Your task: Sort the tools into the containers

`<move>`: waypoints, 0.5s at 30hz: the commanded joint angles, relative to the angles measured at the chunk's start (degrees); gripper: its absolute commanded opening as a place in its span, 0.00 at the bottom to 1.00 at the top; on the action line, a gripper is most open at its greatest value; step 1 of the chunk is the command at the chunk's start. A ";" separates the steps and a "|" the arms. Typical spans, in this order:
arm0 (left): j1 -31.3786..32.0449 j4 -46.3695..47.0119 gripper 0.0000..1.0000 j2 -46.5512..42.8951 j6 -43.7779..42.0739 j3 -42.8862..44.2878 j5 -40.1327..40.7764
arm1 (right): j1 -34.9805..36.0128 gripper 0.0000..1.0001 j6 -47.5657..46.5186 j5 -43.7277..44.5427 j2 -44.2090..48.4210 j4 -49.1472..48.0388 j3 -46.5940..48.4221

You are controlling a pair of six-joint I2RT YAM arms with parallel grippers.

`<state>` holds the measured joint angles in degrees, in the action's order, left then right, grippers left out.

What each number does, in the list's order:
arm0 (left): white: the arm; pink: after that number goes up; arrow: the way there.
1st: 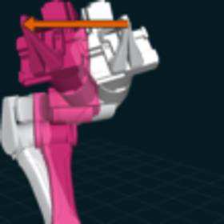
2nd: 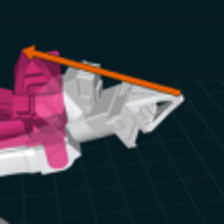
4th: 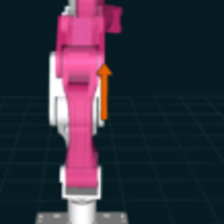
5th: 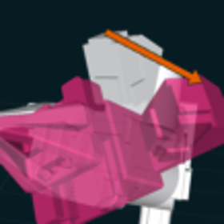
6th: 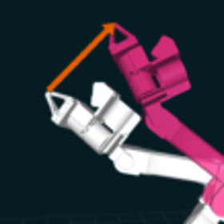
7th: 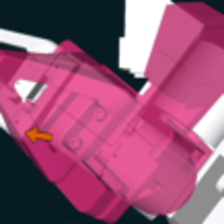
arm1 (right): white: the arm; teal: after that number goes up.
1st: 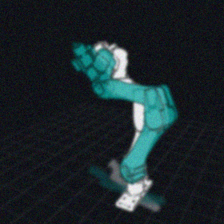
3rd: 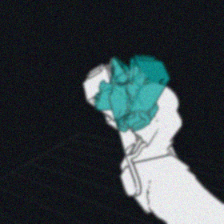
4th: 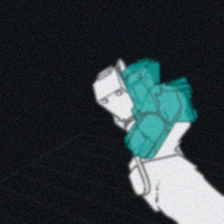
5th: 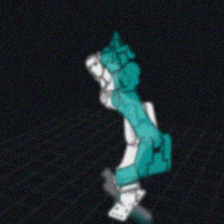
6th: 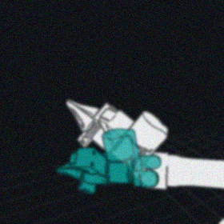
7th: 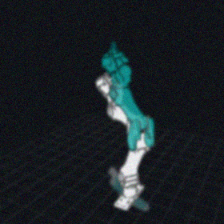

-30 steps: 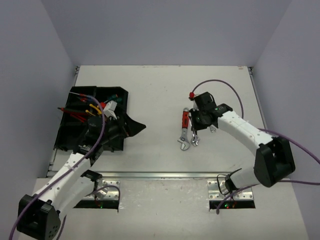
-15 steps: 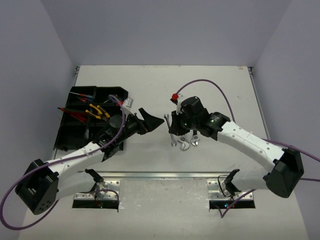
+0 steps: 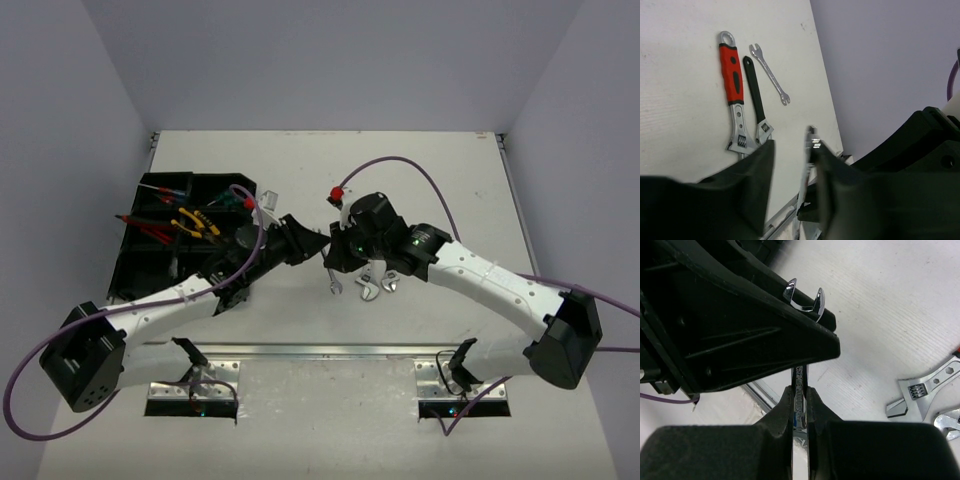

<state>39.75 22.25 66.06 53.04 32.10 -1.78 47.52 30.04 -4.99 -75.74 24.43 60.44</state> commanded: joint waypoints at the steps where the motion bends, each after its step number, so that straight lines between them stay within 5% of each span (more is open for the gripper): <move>1: 2.16 1.12 0.11 0.29 0.28 2.69 0.64 | 0.55 0.00 0.71 -0.11 -0.27 -3.83 4.01; 3: 2.54 0.97 0.01 0.33 0.12 3.02 0.64 | 0.55 0.00 0.76 -0.26 -0.34 -4.23 4.07; 7: 2.66 -4.57 0.00 0.56 -1.88 5.77 3.11 | 0.60 0.04 0.55 -0.24 0.32 -5.13 3.54; 8: 2.50 -9.29 0.00 0.54 -2.83 7.14 7.06 | 0.55 0.31 0.96 1.36 1.18 -5.01 3.03; 9: 2.24 -16.53 0.00 0.49 -4.83 10.01 12.71 | 0.55 0.81 1.83 4.28 2.62 -4.65 1.96; 10: 1.33 -23.29 0.00 0.43 -5.79 12.52 18.25 | 0.51 0.95 1.94 7.25 3.44 -3.89 1.39; 13: -4.21 -37.45 0.00 0.56 -4.30 18.59 28.95 | 0.00 0.99 1.41 13.64 7.27 -1.32 -0.01; 15: -15.66 -47.58 0.00 0.47 -2.61 21.00 29.56 | -0.93 0.99 0.95 18.09 10.58 1.52 -1.35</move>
<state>38.68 -3.69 67.29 49.73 46.65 14.91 47.74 31.07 2.24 -72.36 24.49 60.28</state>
